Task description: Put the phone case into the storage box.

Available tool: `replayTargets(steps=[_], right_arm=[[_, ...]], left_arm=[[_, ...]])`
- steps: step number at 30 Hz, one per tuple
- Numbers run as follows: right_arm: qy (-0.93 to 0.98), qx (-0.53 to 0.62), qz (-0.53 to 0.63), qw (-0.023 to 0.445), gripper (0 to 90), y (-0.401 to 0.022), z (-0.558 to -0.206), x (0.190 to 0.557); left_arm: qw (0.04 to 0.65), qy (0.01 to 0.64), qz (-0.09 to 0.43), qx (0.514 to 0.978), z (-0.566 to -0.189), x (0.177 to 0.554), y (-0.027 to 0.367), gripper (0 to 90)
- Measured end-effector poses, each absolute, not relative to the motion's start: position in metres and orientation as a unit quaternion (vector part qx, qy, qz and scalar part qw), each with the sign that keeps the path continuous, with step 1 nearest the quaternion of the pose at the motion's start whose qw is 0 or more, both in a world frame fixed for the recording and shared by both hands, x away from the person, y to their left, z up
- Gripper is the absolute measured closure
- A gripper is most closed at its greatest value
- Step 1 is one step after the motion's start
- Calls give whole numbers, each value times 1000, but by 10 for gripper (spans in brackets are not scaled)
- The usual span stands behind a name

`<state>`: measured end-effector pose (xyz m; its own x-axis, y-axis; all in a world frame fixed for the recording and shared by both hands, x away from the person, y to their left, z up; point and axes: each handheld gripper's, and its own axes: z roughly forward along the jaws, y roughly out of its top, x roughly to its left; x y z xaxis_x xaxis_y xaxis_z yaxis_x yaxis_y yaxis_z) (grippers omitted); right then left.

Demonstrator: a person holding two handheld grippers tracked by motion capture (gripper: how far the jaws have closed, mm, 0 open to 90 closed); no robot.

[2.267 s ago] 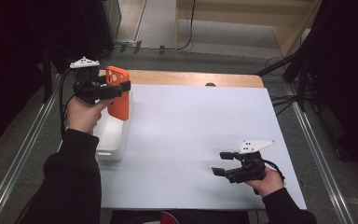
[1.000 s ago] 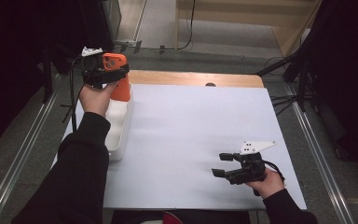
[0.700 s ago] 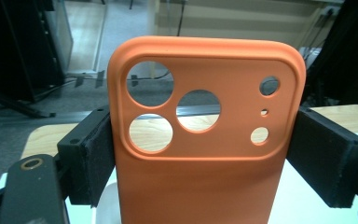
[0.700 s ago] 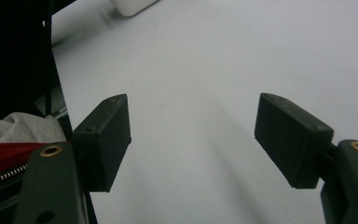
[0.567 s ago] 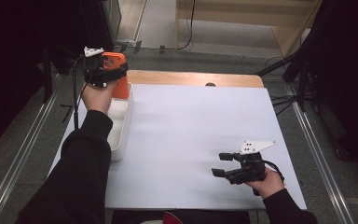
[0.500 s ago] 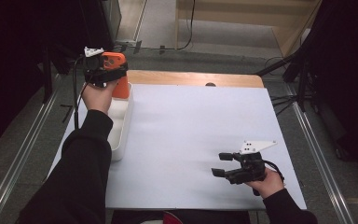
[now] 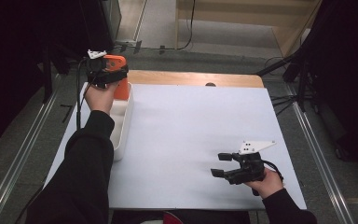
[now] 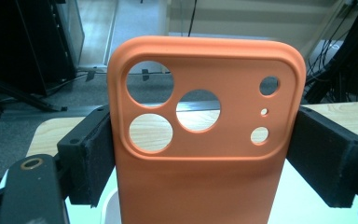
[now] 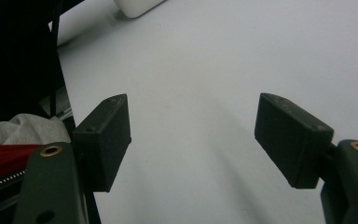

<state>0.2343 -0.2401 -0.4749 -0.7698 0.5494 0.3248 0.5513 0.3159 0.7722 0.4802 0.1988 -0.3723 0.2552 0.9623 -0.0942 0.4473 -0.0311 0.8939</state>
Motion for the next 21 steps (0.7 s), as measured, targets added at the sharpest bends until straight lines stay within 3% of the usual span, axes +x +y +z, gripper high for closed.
replayTargets(steps=[21], right_arm=[[-810,-341,-477,2,260,-240,-476,235]], left_arm=[[435,545,284,658,-400,489,200,155]])
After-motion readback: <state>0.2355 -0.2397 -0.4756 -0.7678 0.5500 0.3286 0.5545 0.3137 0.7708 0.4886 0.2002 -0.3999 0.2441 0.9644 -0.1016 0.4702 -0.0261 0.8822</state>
